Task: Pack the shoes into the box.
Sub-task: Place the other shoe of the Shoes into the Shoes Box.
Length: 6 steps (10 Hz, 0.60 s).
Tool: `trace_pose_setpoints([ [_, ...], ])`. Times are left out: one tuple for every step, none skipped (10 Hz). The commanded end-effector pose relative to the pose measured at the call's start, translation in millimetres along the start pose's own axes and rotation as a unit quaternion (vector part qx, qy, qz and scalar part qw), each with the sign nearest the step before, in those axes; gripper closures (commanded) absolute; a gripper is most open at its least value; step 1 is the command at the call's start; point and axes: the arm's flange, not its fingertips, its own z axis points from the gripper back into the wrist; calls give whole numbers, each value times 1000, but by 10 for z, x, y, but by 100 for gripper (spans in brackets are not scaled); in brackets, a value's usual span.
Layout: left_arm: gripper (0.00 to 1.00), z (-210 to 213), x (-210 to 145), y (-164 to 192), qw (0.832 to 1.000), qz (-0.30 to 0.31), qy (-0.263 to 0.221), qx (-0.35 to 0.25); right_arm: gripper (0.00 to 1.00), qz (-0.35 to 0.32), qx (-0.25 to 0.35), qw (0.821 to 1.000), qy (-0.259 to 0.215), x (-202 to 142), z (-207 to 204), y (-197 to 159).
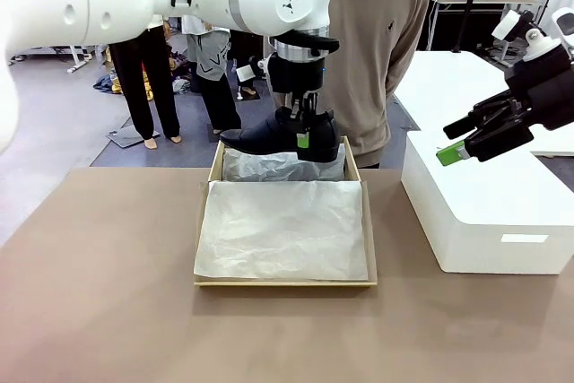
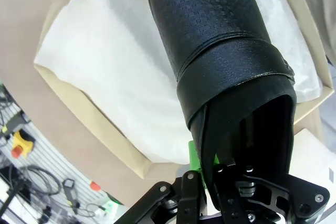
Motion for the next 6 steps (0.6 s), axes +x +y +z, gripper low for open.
trace_pose_setpoints([
  [100,66,-131,-100,997,67,-29,-1,0,9,10,1000,-15,18,-12,-28],
  [100,27,-182,-119,996,85,-35,-2,0,9,10,1000,-15,18,-12,-28],
  [100,-15,-237,-150,995,93,-46,-6,0,9,10,1000,-15,18,-12,-28],
  [100,-57,-277,-188,994,98,-46,-7,0,9,10,1000,-15,18,-12,-28],
  [100,-101,-327,-221,994,102,-48,-13,0,9,10,1000,-15,18,-12,-28],
  [100,-150,-351,-260,993,103,-47,-14,0,9,10,1000,-15,18,-12,-28],
])
